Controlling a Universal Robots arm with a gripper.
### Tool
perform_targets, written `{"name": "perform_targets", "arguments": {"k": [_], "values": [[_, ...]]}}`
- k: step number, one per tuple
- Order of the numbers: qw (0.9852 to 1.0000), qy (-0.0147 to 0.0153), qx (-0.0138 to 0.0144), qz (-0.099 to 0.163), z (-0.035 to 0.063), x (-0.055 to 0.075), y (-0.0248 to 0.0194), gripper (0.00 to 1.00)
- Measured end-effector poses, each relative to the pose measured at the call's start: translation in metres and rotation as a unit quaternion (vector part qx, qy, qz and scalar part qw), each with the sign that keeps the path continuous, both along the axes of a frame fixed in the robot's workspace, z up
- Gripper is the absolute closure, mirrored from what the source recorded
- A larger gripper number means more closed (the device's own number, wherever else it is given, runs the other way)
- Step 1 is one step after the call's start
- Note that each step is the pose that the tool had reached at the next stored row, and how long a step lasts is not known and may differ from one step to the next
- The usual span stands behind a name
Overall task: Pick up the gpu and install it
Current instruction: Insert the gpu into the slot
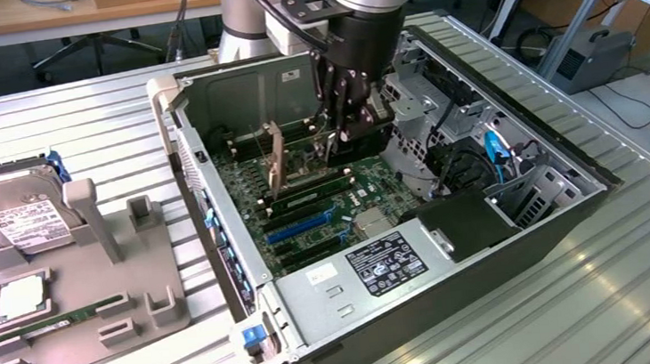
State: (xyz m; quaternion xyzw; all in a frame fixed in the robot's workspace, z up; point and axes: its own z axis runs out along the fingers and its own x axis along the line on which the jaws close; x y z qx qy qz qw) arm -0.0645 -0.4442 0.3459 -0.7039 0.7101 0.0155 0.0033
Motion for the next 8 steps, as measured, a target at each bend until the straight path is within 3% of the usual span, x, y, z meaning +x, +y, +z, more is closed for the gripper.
{"name": "perform_targets", "arguments": {"k": [8], "values": [[1.0000,0.0000,0.0000,0.000,-0.0013,0.0000,-0.0019,0.73]]}}
